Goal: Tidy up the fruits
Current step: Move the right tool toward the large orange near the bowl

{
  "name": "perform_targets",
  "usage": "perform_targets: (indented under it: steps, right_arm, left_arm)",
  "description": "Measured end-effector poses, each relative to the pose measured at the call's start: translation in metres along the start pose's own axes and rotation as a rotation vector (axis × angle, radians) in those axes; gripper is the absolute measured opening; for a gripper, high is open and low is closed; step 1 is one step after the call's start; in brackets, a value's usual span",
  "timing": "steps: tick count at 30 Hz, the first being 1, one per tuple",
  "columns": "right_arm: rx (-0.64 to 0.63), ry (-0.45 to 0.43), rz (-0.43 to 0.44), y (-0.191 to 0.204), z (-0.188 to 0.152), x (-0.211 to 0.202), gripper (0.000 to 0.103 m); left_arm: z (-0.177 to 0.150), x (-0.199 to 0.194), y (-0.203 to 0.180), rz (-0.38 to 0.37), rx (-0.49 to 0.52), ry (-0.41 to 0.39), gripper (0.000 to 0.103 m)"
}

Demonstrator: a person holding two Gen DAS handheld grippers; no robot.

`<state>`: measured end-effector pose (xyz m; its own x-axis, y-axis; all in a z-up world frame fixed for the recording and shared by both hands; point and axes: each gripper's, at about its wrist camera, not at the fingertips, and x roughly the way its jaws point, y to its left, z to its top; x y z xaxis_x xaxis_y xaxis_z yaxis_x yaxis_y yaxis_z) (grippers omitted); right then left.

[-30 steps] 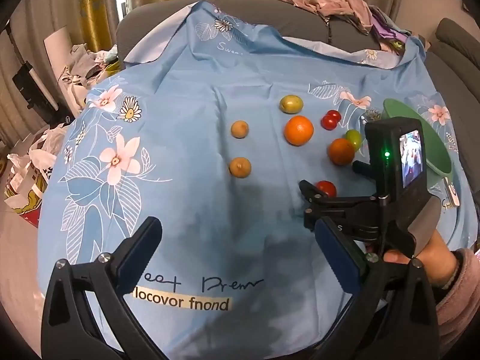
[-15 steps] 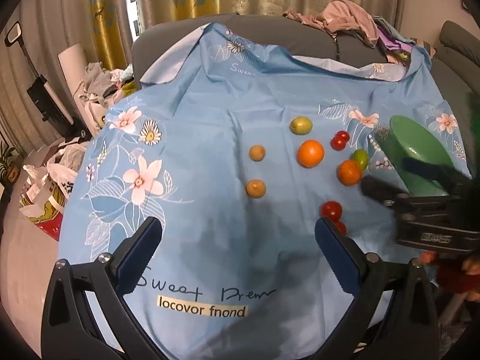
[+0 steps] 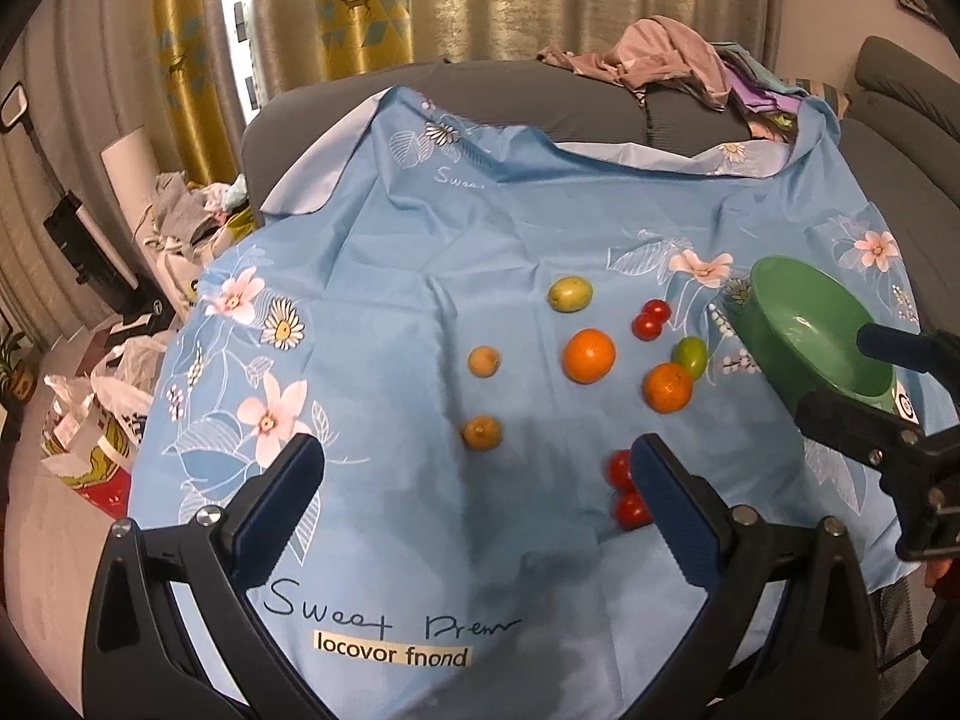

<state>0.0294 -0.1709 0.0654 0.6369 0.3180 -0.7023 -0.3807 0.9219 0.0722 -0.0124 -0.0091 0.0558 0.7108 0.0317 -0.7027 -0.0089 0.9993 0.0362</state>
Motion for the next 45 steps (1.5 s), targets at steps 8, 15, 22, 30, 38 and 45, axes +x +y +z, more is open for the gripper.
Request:
perform_targets:
  steps: [8, 15, 22, 30, 38, 45]
  right_arm:
    - [-0.013, -0.027, -0.007, 0.001, 0.002, -0.01, 0.101]
    - [-0.013, -0.02, -0.003, 0.0, 0.001, -0.009, 0.101]
    - [-0.024, -0.019, 0.0, 0.002, 0.001, -0.009, 0.102]
    - [-0.029, -0.018, 0.0, 0.003, 0.001, -0.008, 0.101]
    - [-0.032, -0.019, 0.001, 0.004, -0.001, -0.007, 0.101]
    - [-0.035, -0.005, 0.004, 0.003, -0.003, -0.001, 0.101]
  left_arm:
    - [0.008, -0.007, -0.008, 0.001, 0.022, -0.008, 0.102]
    - [0.01, -0.01, -0.012, 0.002, 0.035, -0.013, 0.102]
    - [0.01, -0.012, -0.012, -0.003, 0.034, -0.012, 0.102]
    - [0.01, -0.012, -0.012, -0.005, 0.032, -0.011, 0.102]
    - [0.008, -0.012, -0.013, -0.007, 0.027, -0.008, 0.102]
    - [0.008, -0.007, -0.012, -0.025, 0.022, 0.007, 0.102]
